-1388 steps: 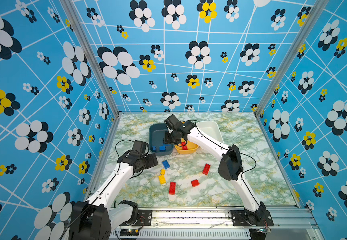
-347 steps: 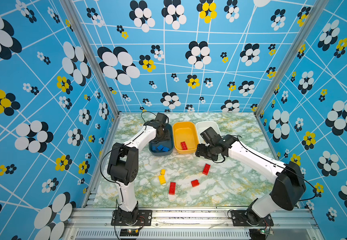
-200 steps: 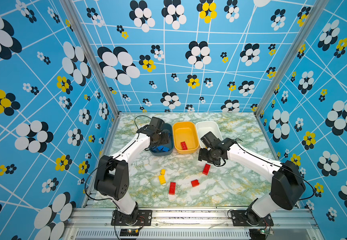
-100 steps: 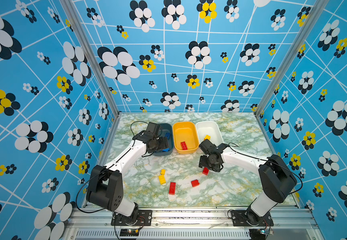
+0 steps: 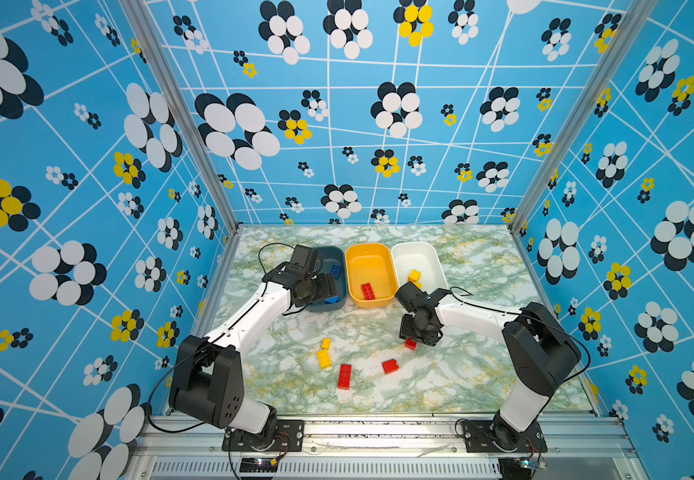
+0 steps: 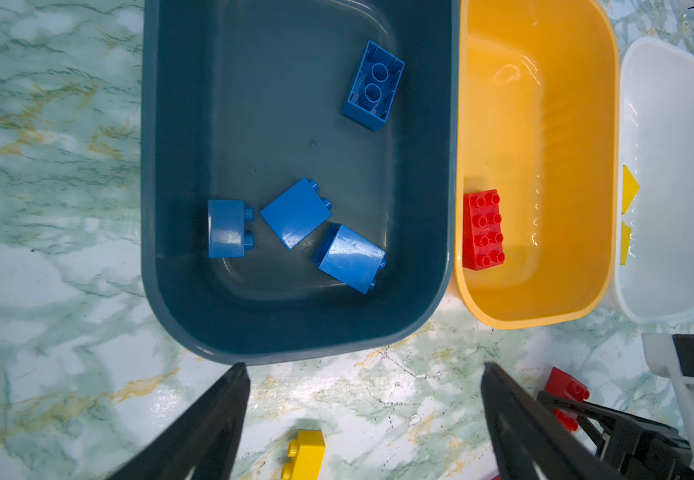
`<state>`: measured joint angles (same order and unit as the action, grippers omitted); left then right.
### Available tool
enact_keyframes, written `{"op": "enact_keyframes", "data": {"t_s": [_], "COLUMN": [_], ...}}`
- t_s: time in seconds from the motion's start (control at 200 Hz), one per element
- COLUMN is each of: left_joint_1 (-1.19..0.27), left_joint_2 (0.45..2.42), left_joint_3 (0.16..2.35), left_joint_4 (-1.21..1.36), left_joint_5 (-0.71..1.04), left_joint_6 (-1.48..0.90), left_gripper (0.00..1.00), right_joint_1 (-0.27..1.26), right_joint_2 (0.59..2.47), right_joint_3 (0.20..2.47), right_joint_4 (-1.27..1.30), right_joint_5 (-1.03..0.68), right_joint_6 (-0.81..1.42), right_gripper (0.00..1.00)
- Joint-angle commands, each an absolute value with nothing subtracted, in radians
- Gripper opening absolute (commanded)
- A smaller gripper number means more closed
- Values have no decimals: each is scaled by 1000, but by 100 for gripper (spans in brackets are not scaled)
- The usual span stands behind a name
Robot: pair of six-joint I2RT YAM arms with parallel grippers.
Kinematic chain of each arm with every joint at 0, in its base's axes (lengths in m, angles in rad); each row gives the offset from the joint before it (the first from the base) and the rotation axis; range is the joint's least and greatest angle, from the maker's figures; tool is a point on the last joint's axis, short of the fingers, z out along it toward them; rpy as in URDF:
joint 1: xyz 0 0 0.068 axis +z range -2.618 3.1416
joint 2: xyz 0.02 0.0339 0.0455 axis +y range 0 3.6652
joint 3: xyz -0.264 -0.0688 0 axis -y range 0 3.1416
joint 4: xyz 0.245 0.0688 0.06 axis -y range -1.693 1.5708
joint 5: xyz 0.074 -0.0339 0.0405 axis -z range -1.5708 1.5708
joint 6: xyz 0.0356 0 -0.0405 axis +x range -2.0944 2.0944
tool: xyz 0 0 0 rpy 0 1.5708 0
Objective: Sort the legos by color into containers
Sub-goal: 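Lower right gripper onto a long red brick and grasp it, then carry the red brick over the yellow bin and open right gripper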
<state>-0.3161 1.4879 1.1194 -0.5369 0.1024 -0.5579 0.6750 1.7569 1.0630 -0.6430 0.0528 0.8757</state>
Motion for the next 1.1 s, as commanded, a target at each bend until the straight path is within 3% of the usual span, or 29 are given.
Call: {"op": "enact_keyframes", "data": {"t_s": [0.0,0.32,0.76,1.094], "left_joint_1": [-305,-295,-285,-283], "left_joint_2": [1460,1446,1402,1361], "left_joint_3": [1109,1085,1027,980], "left_joint_4": [-536,-531,-522,-528], "left_joint_5": [112,115,119,122], "left_joint_6": [-560,-562,-572,-580], "left_gripper": [89,89,90,91], "right_joint_1": [669,670,714,726], "right_joint_2": [1783,1778,1701,1852], "right_joint_3": [1066,1076,1283,1648], "right_joint_4": [-655,-672,-755,-853], "right_joint_5": [64,65,63,111], "right_joint_6": [884,878,753,585], "right_gripper": [54,30,28,28]}}
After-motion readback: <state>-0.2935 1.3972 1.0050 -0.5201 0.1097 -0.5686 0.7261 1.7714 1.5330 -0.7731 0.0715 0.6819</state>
